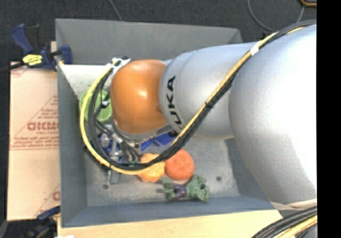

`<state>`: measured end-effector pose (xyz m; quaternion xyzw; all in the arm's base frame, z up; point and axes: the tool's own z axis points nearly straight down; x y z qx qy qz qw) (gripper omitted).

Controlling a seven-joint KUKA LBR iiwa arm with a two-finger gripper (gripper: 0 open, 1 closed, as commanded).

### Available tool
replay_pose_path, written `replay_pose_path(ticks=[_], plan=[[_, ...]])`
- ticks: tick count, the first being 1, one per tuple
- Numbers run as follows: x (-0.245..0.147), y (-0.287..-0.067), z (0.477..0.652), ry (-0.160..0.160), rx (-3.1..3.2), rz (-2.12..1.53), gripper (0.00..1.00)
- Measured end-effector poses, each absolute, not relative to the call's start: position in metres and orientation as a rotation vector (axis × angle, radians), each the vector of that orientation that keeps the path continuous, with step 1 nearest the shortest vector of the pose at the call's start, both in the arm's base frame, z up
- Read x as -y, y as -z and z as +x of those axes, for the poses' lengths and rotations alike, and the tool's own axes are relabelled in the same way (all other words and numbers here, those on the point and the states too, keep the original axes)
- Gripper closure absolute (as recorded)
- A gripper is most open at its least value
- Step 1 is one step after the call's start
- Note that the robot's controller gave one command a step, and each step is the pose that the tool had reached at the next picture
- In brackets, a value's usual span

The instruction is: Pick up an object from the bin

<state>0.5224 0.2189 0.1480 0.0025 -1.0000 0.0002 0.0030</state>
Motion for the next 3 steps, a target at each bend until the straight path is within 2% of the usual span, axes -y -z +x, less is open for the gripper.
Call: replay_pose_path(ticks=[1, 2, 3], plan=[[-0.218, -0.153, 0.525, 0.002, 3.143, -0.002, 0.00], [-0.148, -0.070, 0.592, -0.001, 3.144, -0.027, 0.00], [-0.158, -0.072, 0.582, 0.008, 3.147, -0.108, 0.00]])
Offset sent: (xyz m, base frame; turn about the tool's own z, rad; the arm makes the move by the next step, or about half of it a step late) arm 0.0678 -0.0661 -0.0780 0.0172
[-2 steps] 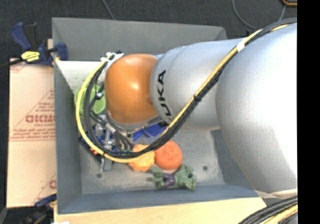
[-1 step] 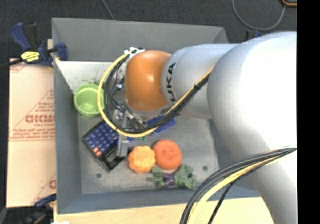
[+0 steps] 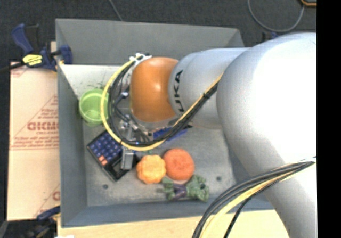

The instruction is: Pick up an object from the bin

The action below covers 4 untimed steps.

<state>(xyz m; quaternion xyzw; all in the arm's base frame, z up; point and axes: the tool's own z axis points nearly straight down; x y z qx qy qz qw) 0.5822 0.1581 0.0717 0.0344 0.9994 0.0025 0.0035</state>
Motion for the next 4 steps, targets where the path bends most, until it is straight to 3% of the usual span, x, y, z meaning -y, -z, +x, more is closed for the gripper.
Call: replay_pose_path(ticks=[1, 2, 3, 4], plan=[[-0.220, -0.071, 0.596, -0.004, -3.133, -0.074, 0.00], [-0.169, -0.073, 0.589, -0.004, -3.130, 0.099, 0.00], [-0.212, -0.076, 0.598, -0.003, -3.127, -0.049, 1.00], [-0.212, -0.076, 0.598, -0.003, -3.127, -0.048, 1.00]])
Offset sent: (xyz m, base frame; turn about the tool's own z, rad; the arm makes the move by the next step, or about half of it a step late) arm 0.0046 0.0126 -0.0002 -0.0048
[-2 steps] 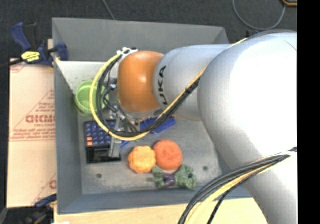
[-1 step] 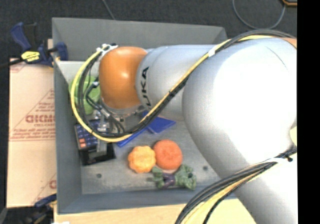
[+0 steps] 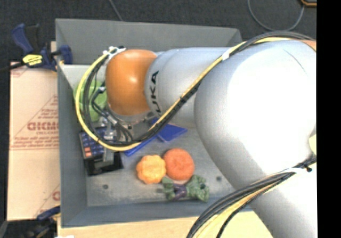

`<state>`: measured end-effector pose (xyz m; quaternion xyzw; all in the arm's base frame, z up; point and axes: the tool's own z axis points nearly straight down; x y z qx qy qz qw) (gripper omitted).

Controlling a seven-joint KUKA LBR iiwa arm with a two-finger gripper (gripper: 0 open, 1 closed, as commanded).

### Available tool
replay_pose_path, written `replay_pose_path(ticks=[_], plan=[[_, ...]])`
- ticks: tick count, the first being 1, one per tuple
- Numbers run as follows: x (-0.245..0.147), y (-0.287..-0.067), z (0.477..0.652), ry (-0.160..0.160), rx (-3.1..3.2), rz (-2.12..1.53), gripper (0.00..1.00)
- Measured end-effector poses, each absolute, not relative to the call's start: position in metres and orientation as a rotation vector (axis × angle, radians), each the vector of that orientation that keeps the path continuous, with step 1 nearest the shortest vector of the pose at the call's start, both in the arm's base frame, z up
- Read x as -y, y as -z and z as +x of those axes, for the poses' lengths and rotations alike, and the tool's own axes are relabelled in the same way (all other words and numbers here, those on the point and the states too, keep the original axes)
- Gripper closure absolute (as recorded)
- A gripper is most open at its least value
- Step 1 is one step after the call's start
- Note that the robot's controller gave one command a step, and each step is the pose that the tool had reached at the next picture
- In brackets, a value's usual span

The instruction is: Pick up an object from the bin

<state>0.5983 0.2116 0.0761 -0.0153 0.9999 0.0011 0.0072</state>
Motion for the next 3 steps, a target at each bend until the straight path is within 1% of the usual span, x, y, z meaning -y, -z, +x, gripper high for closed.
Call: replay_pose_path(ticks=[1, 2, 3], plan=[[-0.211, -0.091, 0.598, -0.002, -3.127, -0.045, 1.00], [-0.210, -0.121, 0.598, -0.002, -3.130, -0.044, 1.00], [-0.210, -0.157, 0.598, -0.003, -3.130, -0.041, 1.00]])
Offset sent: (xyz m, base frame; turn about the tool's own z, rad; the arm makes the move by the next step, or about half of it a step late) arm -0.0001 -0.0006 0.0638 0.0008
